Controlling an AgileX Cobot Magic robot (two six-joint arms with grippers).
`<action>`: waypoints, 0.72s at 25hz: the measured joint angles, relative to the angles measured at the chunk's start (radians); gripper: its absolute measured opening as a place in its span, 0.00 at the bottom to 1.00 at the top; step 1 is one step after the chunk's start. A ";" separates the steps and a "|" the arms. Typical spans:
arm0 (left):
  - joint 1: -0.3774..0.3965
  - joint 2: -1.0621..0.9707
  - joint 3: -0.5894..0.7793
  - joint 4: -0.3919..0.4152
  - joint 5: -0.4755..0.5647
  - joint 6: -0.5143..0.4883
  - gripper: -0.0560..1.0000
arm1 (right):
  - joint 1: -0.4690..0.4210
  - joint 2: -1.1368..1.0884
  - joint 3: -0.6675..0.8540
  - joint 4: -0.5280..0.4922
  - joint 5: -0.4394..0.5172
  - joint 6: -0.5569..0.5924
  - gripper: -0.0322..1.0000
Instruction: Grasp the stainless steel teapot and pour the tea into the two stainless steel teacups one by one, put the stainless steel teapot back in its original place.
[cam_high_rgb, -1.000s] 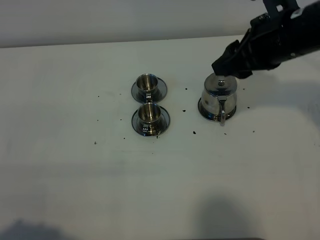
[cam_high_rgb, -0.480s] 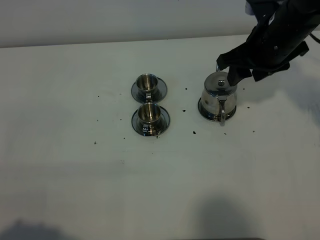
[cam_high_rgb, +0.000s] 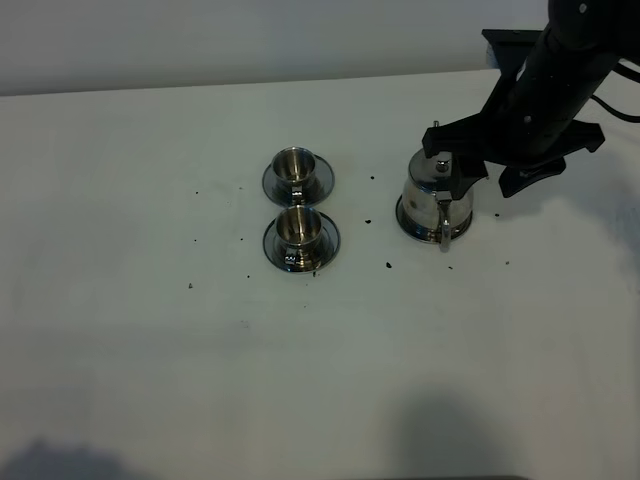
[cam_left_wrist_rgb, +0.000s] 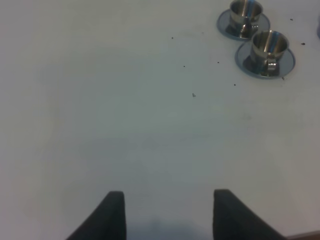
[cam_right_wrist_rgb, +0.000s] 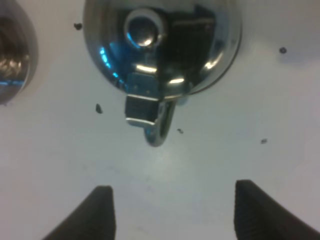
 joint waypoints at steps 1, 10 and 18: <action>0.000 0.000 0.000 0.000 0.000 0.000 0.46 | 0.012 0.000 0.000 -0.007 -0.001 0.011 0.52; 0.000 0.000 0.000 0.000 0.000 0.000 0.46 | 0.063 0.042 -0.004 -0.038 -0.002 0.083 0.53; 0.000 0.000 0.000 0.000 0.000 0.002 0.46 | 0.079 0.087 -0.089 -0.060 0.005 0.098 0.59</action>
